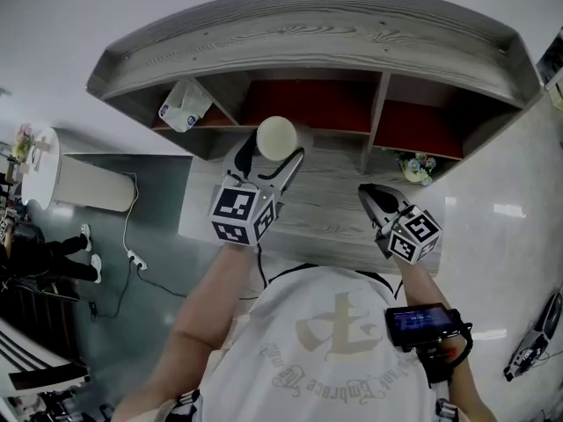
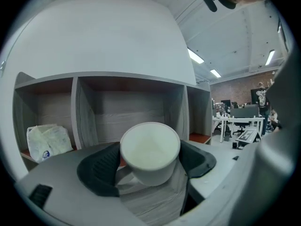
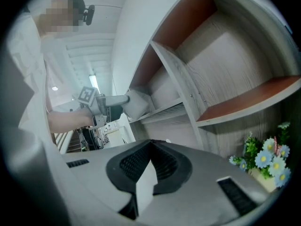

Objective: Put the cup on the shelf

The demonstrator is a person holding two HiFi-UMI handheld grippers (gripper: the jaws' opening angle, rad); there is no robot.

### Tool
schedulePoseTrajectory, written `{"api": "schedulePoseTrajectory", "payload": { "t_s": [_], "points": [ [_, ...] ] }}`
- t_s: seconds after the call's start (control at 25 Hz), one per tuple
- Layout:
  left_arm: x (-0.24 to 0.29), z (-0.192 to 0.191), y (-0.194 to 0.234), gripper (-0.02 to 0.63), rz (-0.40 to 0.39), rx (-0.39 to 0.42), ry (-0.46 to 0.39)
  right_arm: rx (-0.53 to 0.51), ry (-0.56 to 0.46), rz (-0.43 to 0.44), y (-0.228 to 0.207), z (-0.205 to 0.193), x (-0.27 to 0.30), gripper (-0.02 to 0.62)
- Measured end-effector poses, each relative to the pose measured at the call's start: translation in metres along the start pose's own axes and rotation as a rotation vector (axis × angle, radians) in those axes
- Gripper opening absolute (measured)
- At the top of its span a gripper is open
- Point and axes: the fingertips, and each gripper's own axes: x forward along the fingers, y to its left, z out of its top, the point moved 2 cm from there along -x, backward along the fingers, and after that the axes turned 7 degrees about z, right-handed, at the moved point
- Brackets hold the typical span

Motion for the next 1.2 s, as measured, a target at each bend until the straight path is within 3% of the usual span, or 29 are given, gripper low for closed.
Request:
{"api": "schedulePoseTrajectory", "payload": {
  "t_s": [0.28,0.8,1.2],
  "points": [
    [0.026,0.011,0.01,0.4,0.085,0.027,0.008,0.008,0.002,-0.001,-0.003,-0.004,0.0,0.003],
    [0.072,0.035,0.009,0.371,0.085,0.113,0.006,0.026,-0.009,-0.014,-0.013,-0.002,-0.004,0.003],
    [0.102,0.041,0.01,0.371,0.119,0.125,-0.018,0.035,-0.006,-0.028,-0.018,-0.004,-0.009,0.003]
  ]
}}
